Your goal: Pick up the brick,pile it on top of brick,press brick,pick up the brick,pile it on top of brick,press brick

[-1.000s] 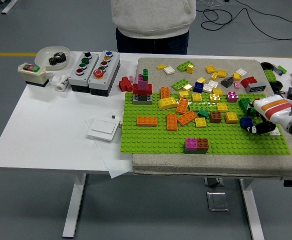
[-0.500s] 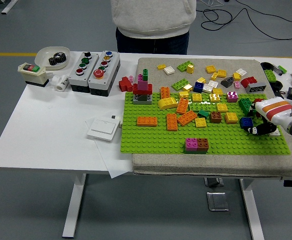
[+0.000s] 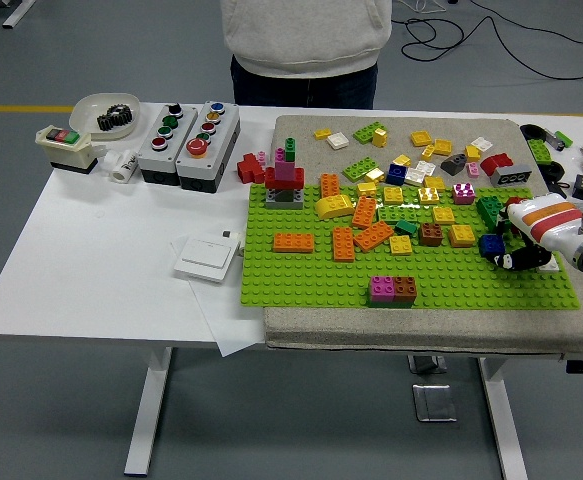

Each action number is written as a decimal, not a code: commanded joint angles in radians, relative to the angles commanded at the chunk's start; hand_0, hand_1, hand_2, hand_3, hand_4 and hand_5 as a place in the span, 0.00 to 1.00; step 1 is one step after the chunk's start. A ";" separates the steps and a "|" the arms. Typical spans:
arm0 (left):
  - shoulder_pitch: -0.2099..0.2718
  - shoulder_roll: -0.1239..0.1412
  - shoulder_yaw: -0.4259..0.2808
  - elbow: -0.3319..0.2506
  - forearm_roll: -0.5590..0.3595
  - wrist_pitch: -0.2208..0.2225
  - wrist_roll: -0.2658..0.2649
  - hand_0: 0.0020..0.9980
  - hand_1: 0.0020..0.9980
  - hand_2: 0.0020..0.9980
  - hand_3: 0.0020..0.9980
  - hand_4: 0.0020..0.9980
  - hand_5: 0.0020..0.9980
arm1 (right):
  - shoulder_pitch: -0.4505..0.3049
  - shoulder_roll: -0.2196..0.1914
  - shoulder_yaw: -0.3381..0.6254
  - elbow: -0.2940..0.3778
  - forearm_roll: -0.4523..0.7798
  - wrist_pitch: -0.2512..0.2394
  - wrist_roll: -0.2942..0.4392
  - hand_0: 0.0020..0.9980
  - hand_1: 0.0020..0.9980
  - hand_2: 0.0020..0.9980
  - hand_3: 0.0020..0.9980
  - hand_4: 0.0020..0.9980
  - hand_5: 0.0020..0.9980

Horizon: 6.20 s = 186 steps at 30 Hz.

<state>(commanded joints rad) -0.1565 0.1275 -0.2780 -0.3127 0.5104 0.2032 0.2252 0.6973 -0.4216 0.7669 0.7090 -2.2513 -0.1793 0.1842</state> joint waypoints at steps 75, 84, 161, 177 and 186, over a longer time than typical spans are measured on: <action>-0.007 0.000 0.007 0.000 -0.009 -0.002 -0.003 0.71 0.72 0.76 0.61 0.73 0.68 | -0.016 -0.018 0.014 0.001 -0.018 -0.092 0.054 0.17 0.08 0.16 0.46 0.74 0.46; -0.004 0.000 0.009 -0.001 -0.009 -0.001 -0.004 0.71 0.72 0.76 0.62 0.73 0.68 | -0.053 -0.055 0.033 0.108 -0.017 -0.085 0.058 0.17 0.08 0.16 0.46 0.74 0.45; -0.009 0.005 0.006 0.001 -0.006 0.001 -0.003 0.71 0.72 0.76 0.62 0.73 0.69 | -0.064 -0.114 -0.139 0.599 -0.001 0.120 -0.033 0.16 0.07 0.16 0.47 0.77 0.41; -0.006 0.004 -0.001 0.001 0.007 -0.001 0.002 0.71 0.73 0.76 0.62 0.73 0.69 | -0.063 -0.102 -0.144 0.596 -0.001 0.121 -0.027 0.16 0.07 0.16 0.47 0.77 0.40; -0.005 0.005 -0.006 0.001 0.015 -0.002 0.005 0.71 0.73 0.76 0.62 0.72 0.68 | -0.066 -0.104 -0.142 0.594 0.008 0.134 -0.023 0.16 0.07 0.16 0.47 0.78 0.40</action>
<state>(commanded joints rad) -0.1611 0.1323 -0.2837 -0.3117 0.5256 0.2009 0.2301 0.6317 -0.5251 0.6251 1.3025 -2.2431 -0.0455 0.1611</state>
